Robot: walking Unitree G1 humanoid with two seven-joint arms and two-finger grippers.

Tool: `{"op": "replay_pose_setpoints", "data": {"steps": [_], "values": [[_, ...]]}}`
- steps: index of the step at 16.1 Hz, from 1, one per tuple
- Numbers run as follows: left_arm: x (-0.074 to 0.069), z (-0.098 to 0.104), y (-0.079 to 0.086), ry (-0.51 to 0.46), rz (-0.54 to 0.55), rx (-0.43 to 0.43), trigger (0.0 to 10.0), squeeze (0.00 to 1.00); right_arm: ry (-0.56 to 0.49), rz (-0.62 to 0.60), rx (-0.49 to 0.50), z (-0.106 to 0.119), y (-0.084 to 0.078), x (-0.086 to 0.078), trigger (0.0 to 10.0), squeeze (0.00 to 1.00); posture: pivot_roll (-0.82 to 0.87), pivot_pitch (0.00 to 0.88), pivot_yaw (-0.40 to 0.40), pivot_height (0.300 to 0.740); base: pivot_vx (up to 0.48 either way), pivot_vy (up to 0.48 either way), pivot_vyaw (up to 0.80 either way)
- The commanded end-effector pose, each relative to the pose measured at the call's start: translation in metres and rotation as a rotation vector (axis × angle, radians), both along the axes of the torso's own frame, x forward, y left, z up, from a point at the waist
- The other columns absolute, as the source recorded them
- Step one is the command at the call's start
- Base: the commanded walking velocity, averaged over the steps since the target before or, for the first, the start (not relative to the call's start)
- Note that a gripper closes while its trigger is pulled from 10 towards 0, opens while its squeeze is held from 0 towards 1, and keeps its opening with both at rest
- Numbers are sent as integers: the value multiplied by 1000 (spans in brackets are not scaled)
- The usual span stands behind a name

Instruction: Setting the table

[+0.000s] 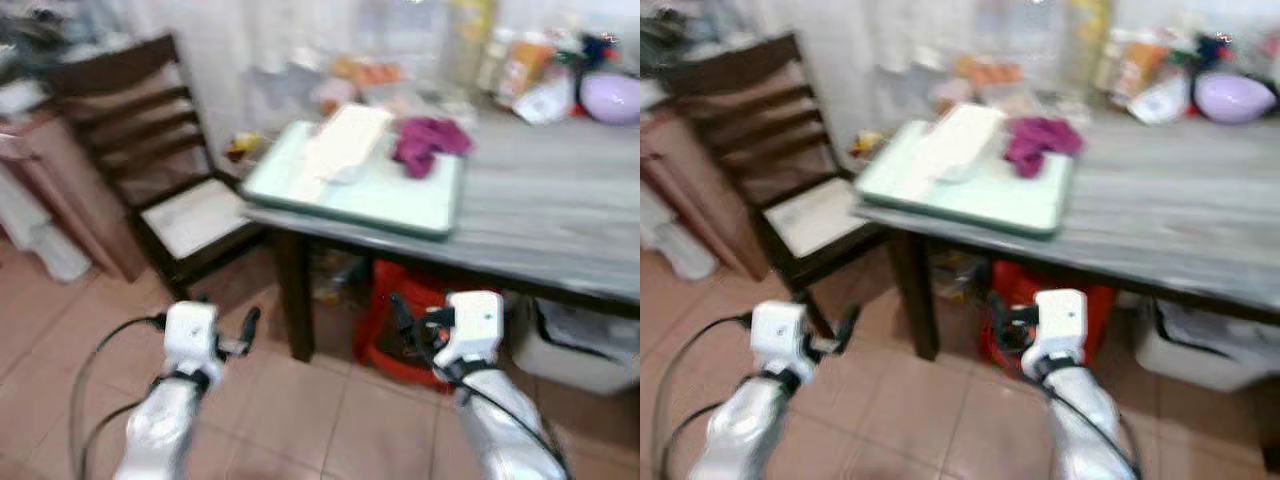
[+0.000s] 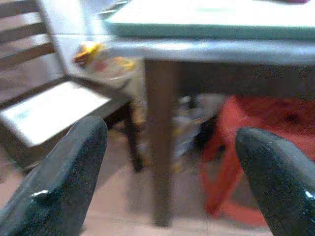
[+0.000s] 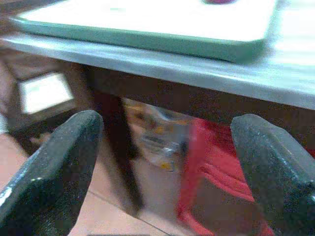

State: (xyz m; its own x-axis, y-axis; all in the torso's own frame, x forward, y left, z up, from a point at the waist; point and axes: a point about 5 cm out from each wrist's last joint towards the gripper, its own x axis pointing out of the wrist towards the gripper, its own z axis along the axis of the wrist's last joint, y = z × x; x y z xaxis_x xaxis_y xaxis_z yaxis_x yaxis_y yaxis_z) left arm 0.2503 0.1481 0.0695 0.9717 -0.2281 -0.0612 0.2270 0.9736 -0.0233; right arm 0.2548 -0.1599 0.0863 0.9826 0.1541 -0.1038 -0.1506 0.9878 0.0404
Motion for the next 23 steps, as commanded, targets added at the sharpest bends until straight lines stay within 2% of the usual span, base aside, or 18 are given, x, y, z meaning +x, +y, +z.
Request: {"op": "replay_pose_setpoints", "data": {"steps": [1,6,8,11,14,19,20,21,23], "values": [[-5,-8,10,42,50,20,10000,0,-6,9,12,2,4,1,10000,0,-86,93,19,740,0,0,0],[-7,-12,8,50,128,-6,10000,0,5,67,-5,4,3,4,10000,0,-67,90,-44,740,0,0,0],[-10,-15,7,58,173,-14,10000,0,11,101,-20,6,4,9,10000,0,-57,92,-70,740,0,0,0],[-11,-17,6,56,185,2,10000,0,25,121,-31,8,5,16,10000,0,-61,101,-109,740,0,0,0],[-8,-14,5,45,136,12,10000,0,21,110,-27,5,5,16,10000,0,-59,96,-70,740,0,0,0],[-7,-14,5,43,136,13,10000,0,22,102,-22,4,5,15,10000,0,-60,97,-60,740,0,0,0],[-2,-12,11,52,120,40,10000,0,27,59,12,1,9,12,10000,0,-81,92,11,740,0,0,-494],[4,-11,14,61,106,65,10000,0,27,34,27,-1,10,11,10000,0,-83,91,15,740,0,0,-494],[4,-11,13,65,97,73,10000,0,24,30,28,-1,9,11,10000,0,-88,92,28,740,0,0,-500]]}}
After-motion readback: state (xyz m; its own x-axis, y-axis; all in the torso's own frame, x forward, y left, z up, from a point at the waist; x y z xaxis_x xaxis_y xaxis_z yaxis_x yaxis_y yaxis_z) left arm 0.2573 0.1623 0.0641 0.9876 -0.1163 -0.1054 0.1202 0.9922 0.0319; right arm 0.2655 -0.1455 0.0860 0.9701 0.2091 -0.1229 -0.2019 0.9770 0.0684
